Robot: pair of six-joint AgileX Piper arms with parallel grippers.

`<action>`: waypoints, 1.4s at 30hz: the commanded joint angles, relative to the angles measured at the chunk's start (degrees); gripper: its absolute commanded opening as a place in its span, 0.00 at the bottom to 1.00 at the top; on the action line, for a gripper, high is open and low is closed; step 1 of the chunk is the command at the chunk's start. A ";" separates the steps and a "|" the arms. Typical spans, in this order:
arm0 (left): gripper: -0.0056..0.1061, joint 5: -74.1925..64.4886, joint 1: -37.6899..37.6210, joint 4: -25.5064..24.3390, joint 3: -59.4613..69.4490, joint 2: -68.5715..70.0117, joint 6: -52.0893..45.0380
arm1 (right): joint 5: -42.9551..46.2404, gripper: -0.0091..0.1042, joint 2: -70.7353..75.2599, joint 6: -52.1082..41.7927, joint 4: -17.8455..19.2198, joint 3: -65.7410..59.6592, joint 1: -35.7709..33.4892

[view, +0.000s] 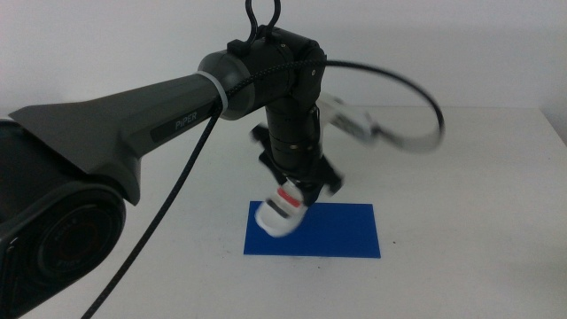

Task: Use one arm to grab the shoe from the table and place it on the mat.

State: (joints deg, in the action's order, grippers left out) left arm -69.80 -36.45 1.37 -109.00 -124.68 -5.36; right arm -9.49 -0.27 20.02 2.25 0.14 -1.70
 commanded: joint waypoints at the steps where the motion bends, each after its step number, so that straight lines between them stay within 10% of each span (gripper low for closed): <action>1: 0.03 -0.16 -0.17 0.27 0.13 0.49 -31.03 | 0.46 0.78 0.27 -0.29 0.55 -0.14 0.00; 6: 0.03 -0.16 -0.17 7.41 0.13 0.49 -53.31 | 0.46 0.78 0.27 -0.29 0.55 -0.14 0.00; 23: 0.08 -0.16 -0.17 6.82 0.35 -3.07 -54.75 | 0.46 0.78 0.27 -0.29 0.55 -0.14 0.00; 28: 0.27 -0.16 -0.17 7.07 0.35 -3.90 -56.33 | 0.46 0.78 0.27 -0.29 0.55 -0.14 0.00; 36: 0.89 -0.16 -0.17 7.08 0.35 -3.95 -57.05 | 0.46 0.78 0.27 -0.29 0.55 -0.14 0.00; 42: 0.89 -0.16 -0.17 6.36 0.35 1.63 -56.62 | 0.46 0.78 0.27 -0.29 0.55 -0.14 0.00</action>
State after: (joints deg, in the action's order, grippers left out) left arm -69.66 -36.58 7.80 -108.56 -126.66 -62.28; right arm -9.49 -0.27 20.02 2.25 0.14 -1.70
